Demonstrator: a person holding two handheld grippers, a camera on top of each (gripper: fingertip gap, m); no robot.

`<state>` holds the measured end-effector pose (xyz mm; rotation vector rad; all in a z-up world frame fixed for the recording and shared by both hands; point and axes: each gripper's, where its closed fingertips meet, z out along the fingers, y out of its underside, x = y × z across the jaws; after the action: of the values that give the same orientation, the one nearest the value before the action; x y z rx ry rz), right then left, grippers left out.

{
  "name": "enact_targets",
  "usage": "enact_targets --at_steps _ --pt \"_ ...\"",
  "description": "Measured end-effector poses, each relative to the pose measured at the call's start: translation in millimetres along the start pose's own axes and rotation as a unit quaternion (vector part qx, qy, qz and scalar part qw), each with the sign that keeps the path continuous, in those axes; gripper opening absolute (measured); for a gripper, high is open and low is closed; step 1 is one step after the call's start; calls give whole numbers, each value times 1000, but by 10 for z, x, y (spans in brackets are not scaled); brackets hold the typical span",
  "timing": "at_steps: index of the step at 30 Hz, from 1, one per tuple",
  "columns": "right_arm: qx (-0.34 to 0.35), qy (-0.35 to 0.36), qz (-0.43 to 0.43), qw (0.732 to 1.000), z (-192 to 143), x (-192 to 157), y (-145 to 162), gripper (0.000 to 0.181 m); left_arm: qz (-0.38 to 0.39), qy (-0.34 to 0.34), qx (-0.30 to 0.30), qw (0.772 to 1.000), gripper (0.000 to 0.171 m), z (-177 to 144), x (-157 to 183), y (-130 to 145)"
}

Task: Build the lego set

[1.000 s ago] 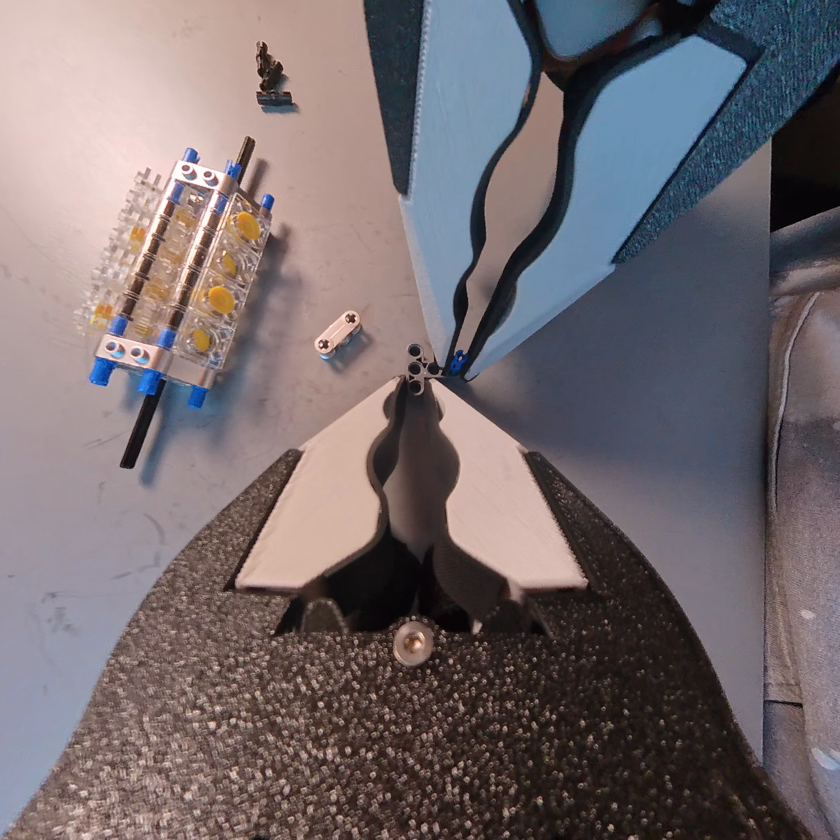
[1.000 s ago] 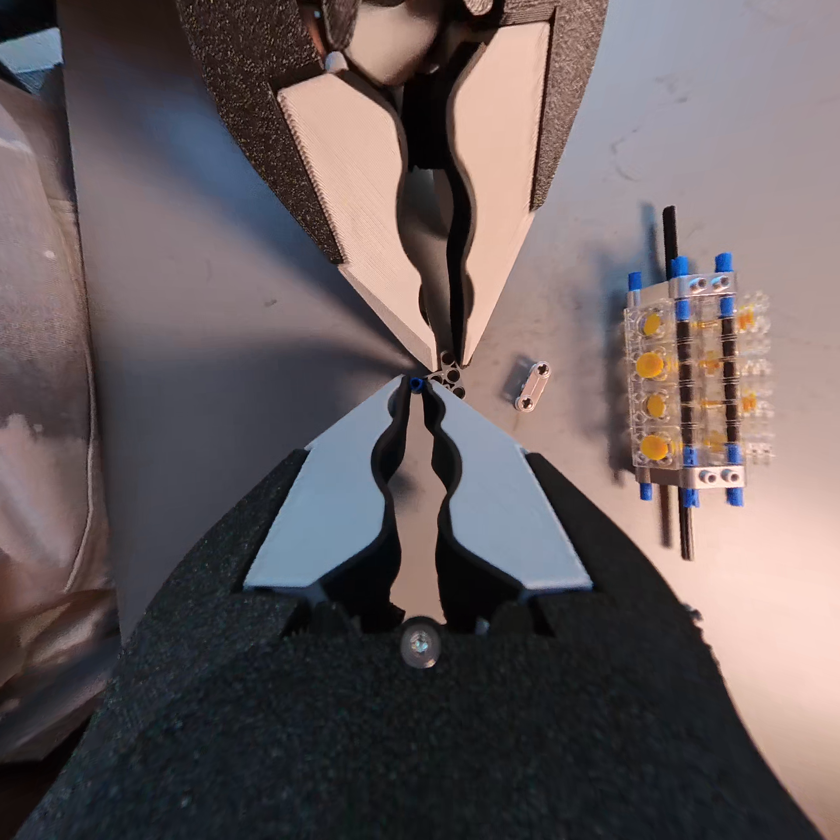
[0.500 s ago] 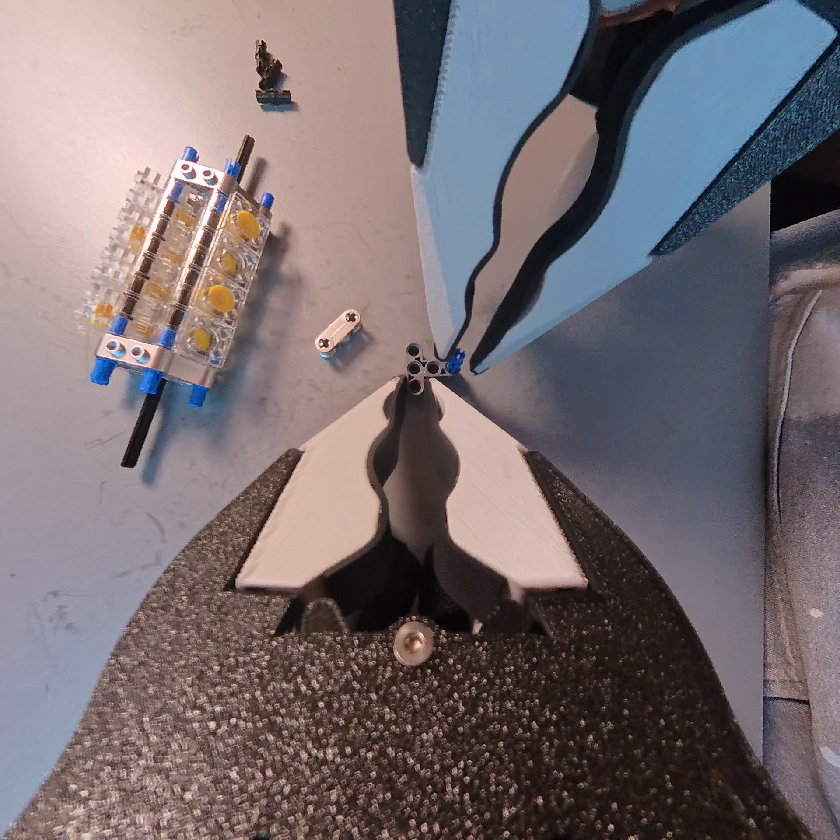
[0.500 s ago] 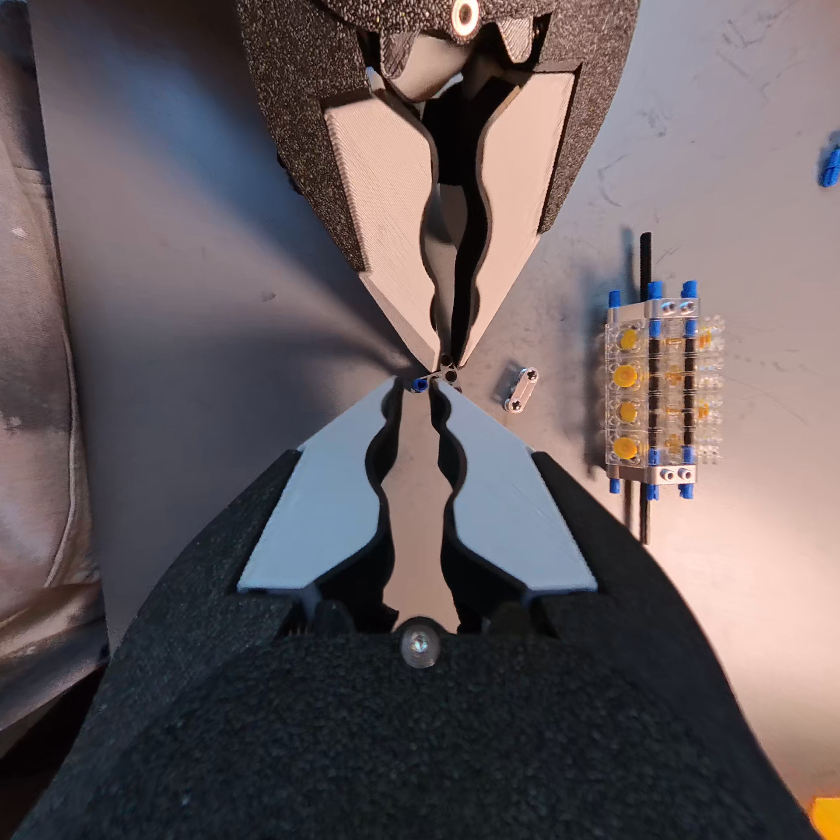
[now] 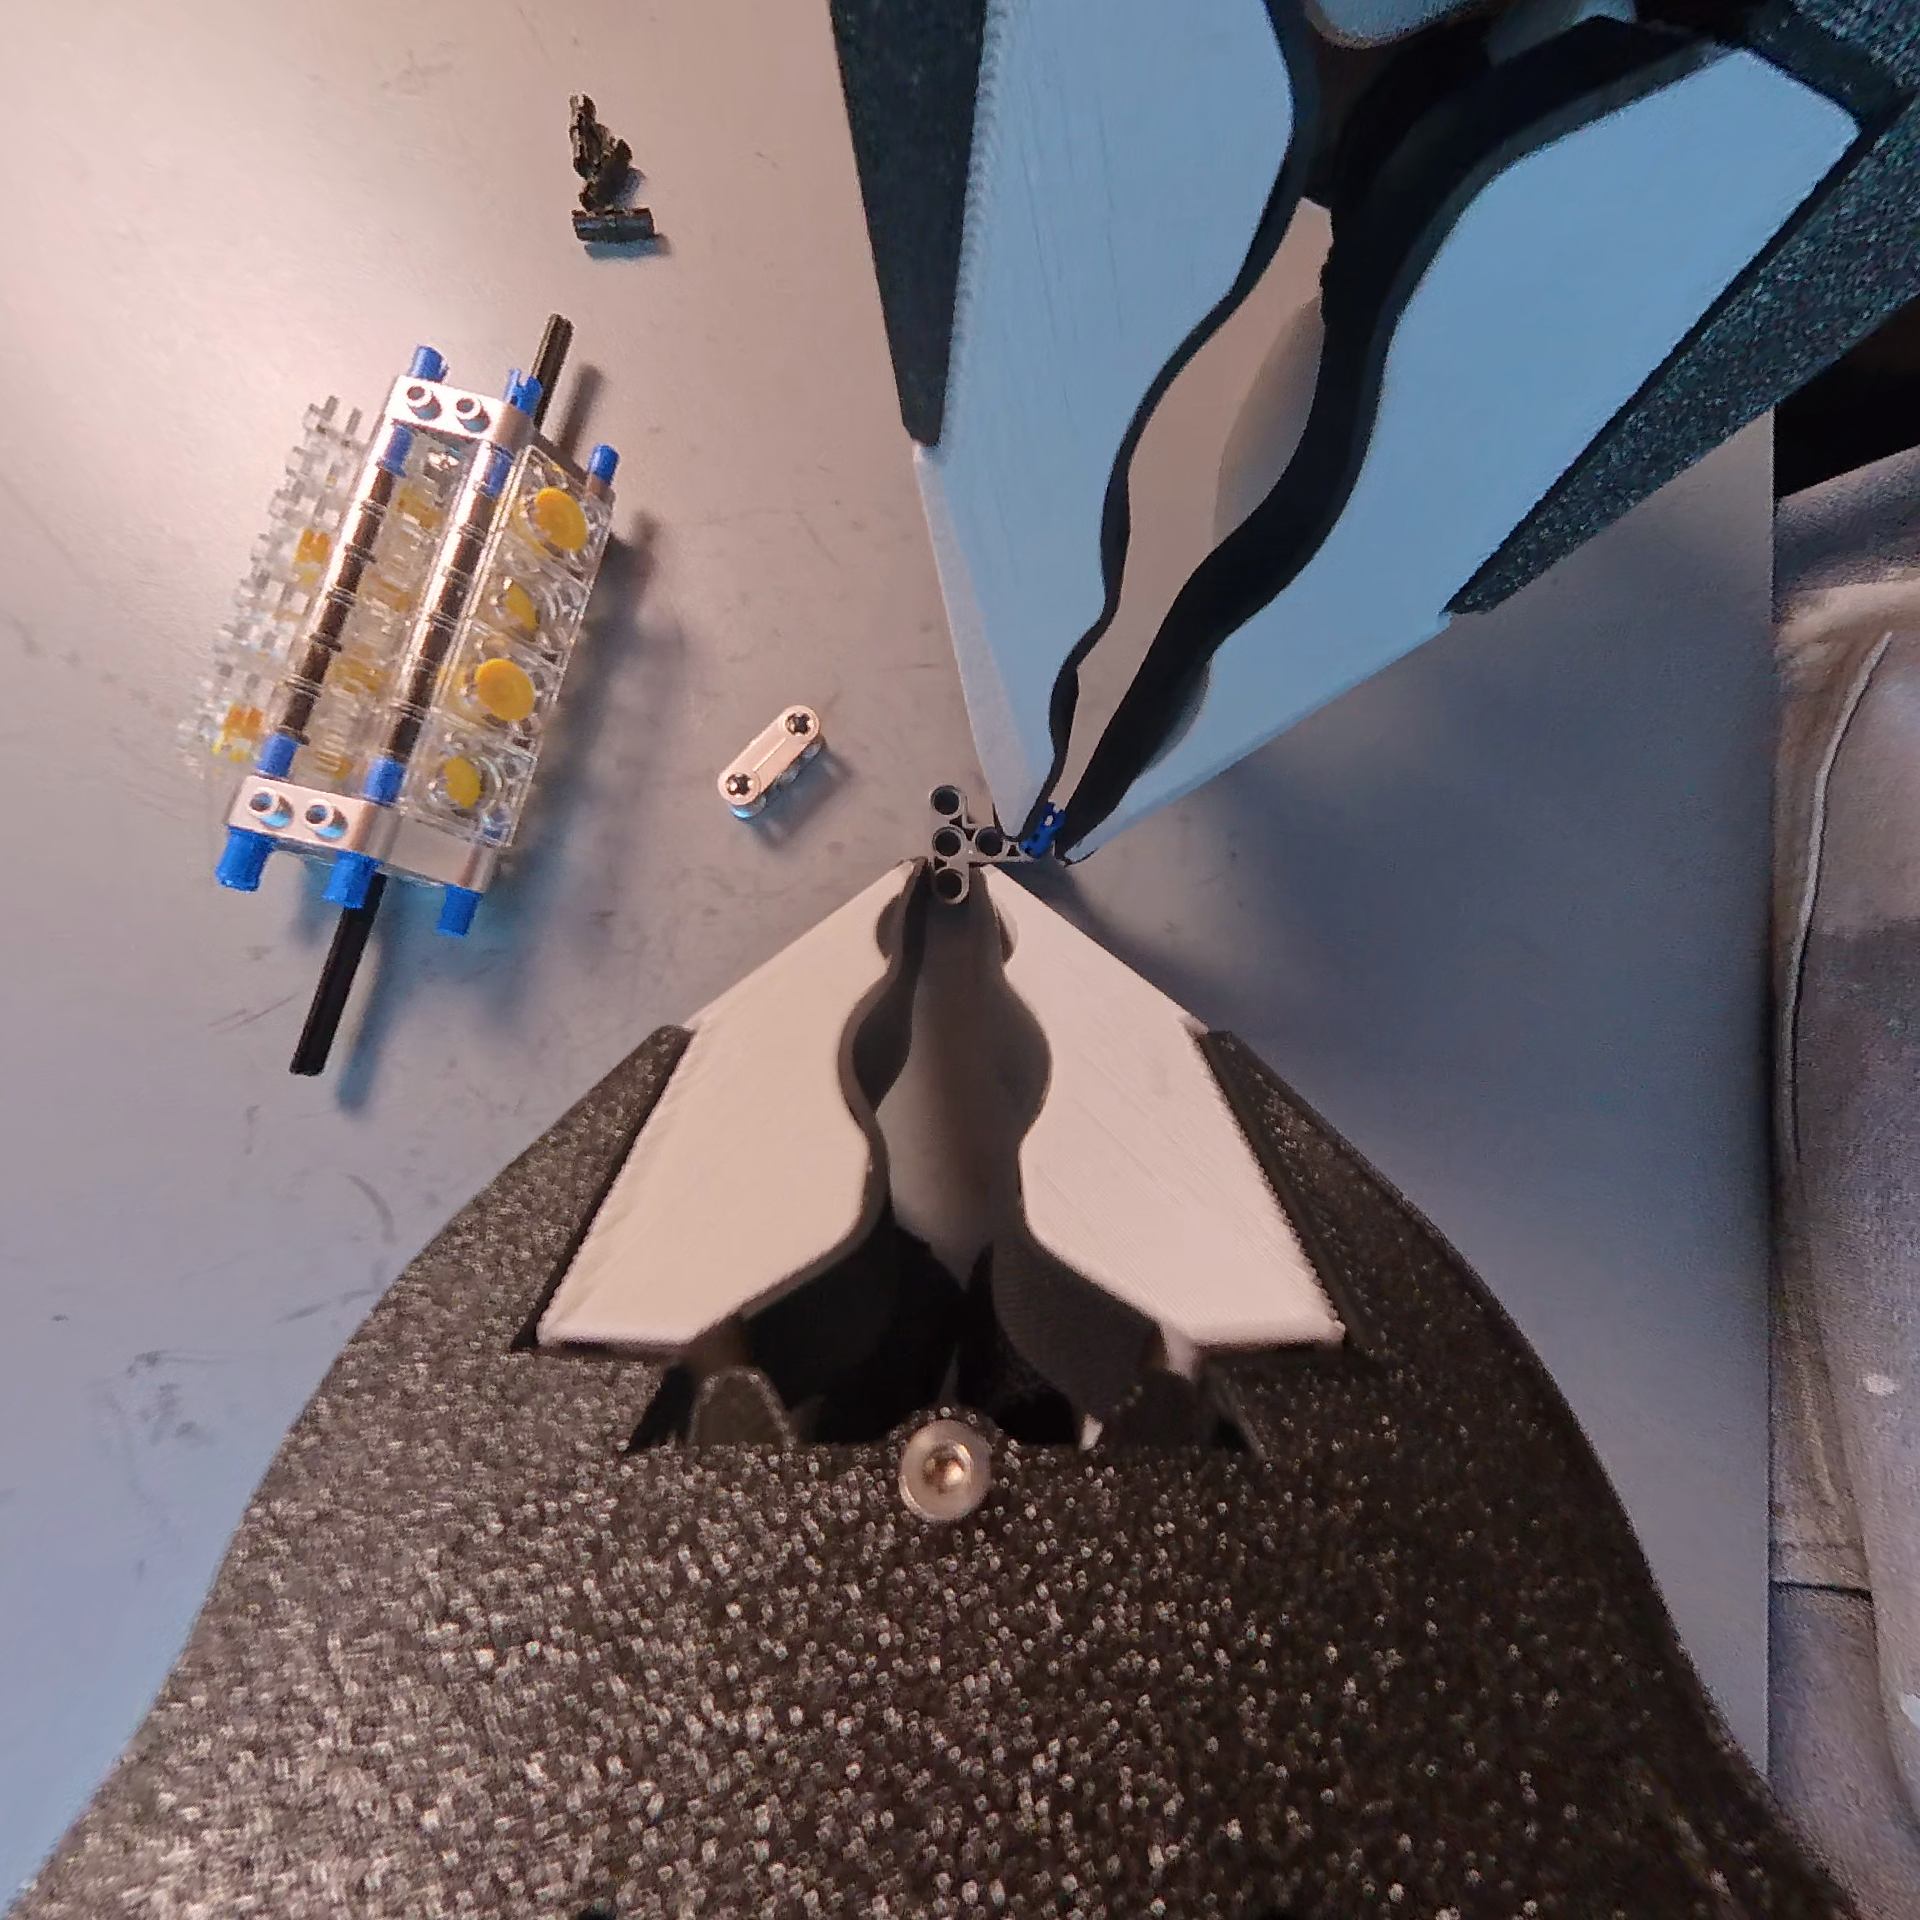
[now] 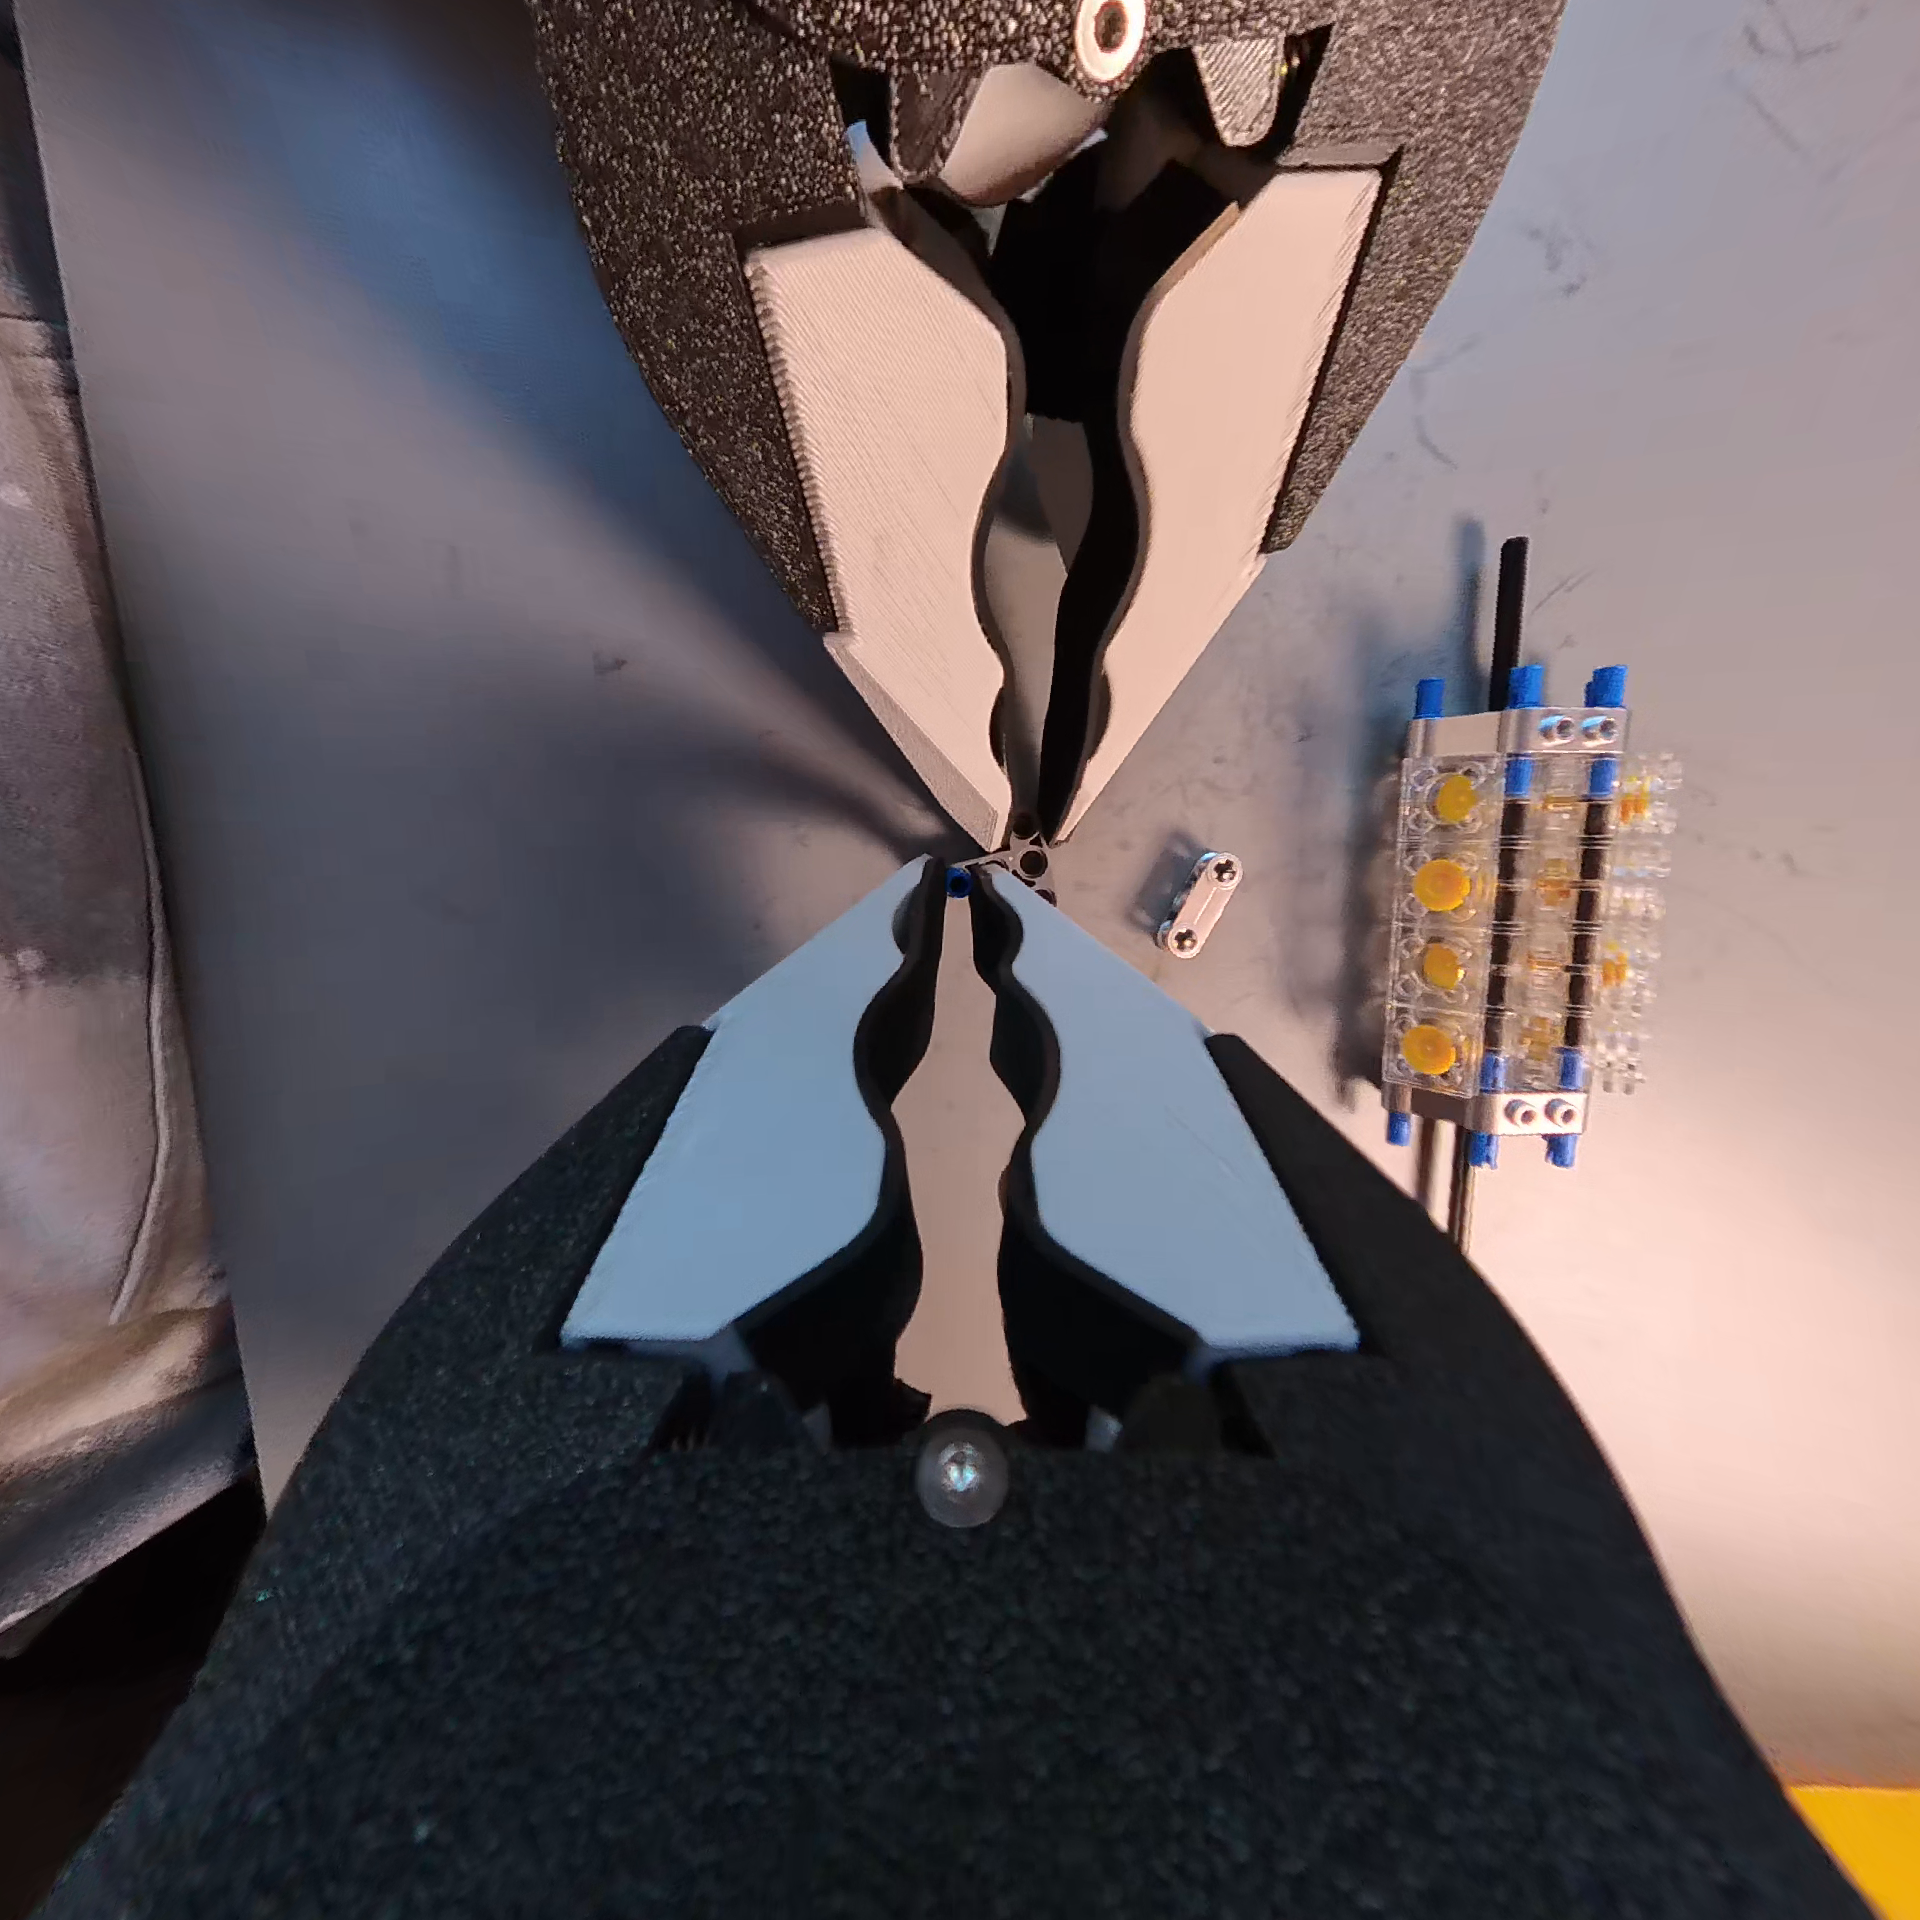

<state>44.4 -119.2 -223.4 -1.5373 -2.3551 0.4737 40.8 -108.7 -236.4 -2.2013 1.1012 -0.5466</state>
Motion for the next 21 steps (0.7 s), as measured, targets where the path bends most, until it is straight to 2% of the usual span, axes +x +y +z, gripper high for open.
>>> enact_targets --at_steps 1,10,12,14,16,21 --pt "2 1 3 1000 0 -3 0 2 1 -1 0 1000 5 1 0 0" --pt "45 22 20 999 -12 22 -15 4 -1 -1 -1 1000 5 -9 -4 8" --pt "79 25 17 996 -79 32 -36 25 -5 -7 4 1000 5 -7 -33 2" --pt "104 31 38 993 -210 111 0 32 -12 -8 10 1000 6 -8 -64 -3" --pt "108 61 71 990 -357 306 164 31 -22 -4 18 1000 6 -6 -82 -11" --pt "56 131 149 979 -477 737 923 26 -45 10 25 999 6 -2 -73 -21"
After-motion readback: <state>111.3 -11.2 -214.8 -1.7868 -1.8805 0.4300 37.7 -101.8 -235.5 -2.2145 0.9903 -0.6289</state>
